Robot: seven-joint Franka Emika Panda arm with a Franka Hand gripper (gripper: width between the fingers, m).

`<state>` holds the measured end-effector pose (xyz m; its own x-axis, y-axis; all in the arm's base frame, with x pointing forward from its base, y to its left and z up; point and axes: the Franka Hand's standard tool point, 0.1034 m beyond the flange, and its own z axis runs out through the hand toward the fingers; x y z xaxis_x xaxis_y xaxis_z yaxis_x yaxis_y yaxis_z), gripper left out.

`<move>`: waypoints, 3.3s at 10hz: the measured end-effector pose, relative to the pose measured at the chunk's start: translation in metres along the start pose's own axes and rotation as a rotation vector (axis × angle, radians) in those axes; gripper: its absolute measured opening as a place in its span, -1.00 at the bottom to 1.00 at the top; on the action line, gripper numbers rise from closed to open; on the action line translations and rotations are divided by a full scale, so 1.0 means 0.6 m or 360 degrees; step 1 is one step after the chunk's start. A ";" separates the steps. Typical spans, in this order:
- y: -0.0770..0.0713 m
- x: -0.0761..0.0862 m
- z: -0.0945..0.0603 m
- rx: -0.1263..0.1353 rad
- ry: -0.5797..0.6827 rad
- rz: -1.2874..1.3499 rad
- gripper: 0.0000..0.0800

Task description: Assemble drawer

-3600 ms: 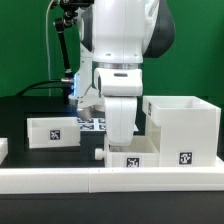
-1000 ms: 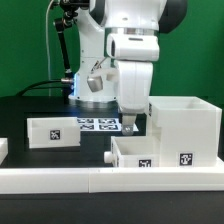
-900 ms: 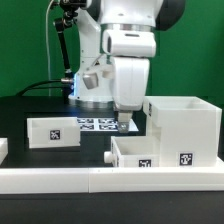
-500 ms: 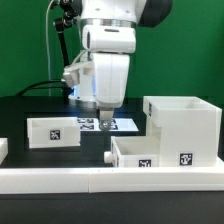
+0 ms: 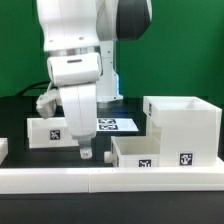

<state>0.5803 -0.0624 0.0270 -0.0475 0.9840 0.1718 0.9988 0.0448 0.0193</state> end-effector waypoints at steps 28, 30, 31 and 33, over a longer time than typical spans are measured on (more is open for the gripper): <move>-0.020 0.014 -0.031 -0.0043 -0.0043 0.0067 0.62; -0.068 0.008 -0.051 -0.0080 -0.0083 0.0116 0.62; -0.090 0.000 -0.060 -0.0072 -0.0098 0.0127 0.62; -0.096 -0.004 -0.062 -0.0069 -0.0100 0.0160 0.62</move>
Offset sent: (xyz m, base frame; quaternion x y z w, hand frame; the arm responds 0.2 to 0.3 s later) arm 0.0244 0.0301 -0.0065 0.0375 -0.0280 -0.0107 0.9988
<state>0.5227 -0.0738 0.0620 0.0550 0.9921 0.1129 0.9970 -0.0608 0.0481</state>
